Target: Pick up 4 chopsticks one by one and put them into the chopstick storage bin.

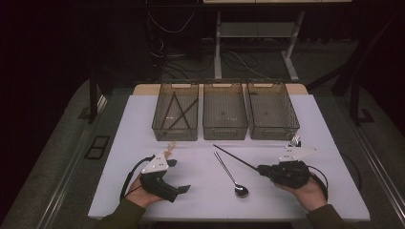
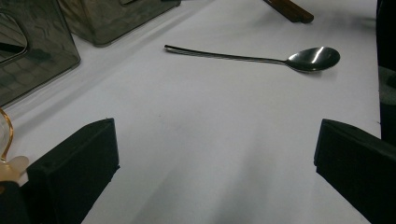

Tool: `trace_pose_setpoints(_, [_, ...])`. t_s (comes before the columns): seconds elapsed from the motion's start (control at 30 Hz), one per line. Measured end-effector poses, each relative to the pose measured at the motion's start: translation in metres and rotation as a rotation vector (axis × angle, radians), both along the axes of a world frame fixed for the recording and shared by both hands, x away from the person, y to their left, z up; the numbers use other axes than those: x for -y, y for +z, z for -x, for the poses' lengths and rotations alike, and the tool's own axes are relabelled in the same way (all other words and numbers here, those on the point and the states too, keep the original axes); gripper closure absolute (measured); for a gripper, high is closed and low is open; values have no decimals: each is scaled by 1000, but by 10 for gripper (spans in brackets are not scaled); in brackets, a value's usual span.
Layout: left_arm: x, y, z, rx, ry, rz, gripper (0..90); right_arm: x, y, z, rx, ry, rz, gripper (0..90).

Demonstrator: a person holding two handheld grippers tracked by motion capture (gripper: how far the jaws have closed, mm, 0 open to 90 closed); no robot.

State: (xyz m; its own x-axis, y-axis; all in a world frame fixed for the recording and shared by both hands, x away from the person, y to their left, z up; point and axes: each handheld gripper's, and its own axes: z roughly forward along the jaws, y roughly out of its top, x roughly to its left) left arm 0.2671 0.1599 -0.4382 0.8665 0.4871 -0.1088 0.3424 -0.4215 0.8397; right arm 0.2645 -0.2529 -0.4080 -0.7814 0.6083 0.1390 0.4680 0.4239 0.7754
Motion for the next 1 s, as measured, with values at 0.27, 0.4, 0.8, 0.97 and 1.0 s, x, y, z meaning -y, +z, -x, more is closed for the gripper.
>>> trace_pose_setpoints(0.27, [1, 0, 0, -3, 2, 9, 0, -10, 7, -11, 20, -3, -16, 857])
trace_pose_setpoints(0.4, [1, 0, 0, -2, 3, 10, 0, -14, 11, -16, 31, -12, -27, 857])
trace_pose_setpoints(0.8, [0, 0, 0, -4, 2, 8, 0, -30, 19, -36, 50, -19, -54, 857])
trace_pose_setpoints(0.97, [0, 0, 1, -4, 3, 8, 0, -39, 21, -42, 51, -21, -69, 857])
trace_pose_setpoints(1.0, [0, 0, 1, -5, 5, 9, 0, -40, 22, -44, 52, -20, -73, 857])
